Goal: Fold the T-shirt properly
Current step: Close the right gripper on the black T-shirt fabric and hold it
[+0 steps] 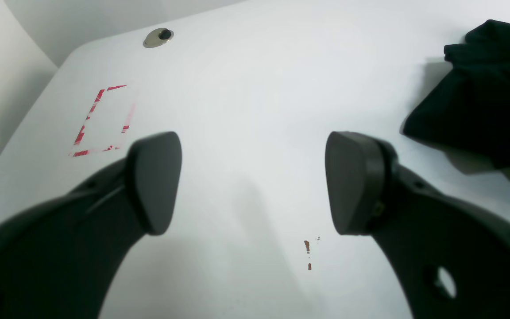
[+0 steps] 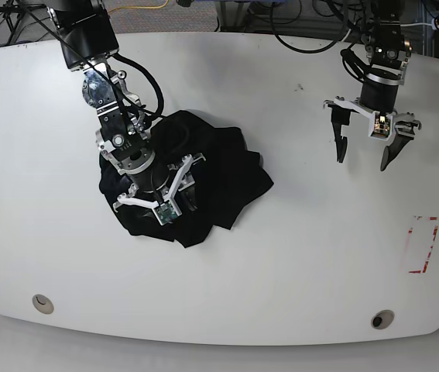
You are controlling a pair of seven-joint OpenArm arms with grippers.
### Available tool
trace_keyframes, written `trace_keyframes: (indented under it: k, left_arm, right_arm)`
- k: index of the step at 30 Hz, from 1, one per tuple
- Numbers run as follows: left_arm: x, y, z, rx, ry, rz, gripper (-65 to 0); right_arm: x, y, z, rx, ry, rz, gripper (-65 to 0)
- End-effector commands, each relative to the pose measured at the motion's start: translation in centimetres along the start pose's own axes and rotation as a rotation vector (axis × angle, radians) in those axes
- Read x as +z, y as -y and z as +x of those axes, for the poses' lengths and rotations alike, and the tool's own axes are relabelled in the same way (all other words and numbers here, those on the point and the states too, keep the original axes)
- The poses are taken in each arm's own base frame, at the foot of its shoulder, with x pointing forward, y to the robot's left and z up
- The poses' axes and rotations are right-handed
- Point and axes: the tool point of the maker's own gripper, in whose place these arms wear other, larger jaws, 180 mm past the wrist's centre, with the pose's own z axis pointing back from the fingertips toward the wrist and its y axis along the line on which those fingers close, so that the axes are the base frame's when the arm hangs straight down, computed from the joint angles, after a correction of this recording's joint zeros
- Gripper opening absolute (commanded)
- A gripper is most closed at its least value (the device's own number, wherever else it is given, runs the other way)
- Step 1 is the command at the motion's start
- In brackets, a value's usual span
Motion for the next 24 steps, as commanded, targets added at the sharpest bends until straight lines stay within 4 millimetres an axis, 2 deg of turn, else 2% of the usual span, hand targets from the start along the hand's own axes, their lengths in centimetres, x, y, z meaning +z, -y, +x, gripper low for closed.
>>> trace_keyframes:
  k: [1,24]
  left_arm:
    - [-0.1,-0.4,1.3,-0.006,0.049,0.007,-16.9]
    - [-0.3,0.0,1.5,-0.002,0.060,-0.001,-16.9]
  right_arm:
    - [0.3,-0.1,1.8,0.008,0.068,0.000,-36.1]
    - [1.1,-1.9,-0.8,-0.023,-0.029,0.040,-36.0]
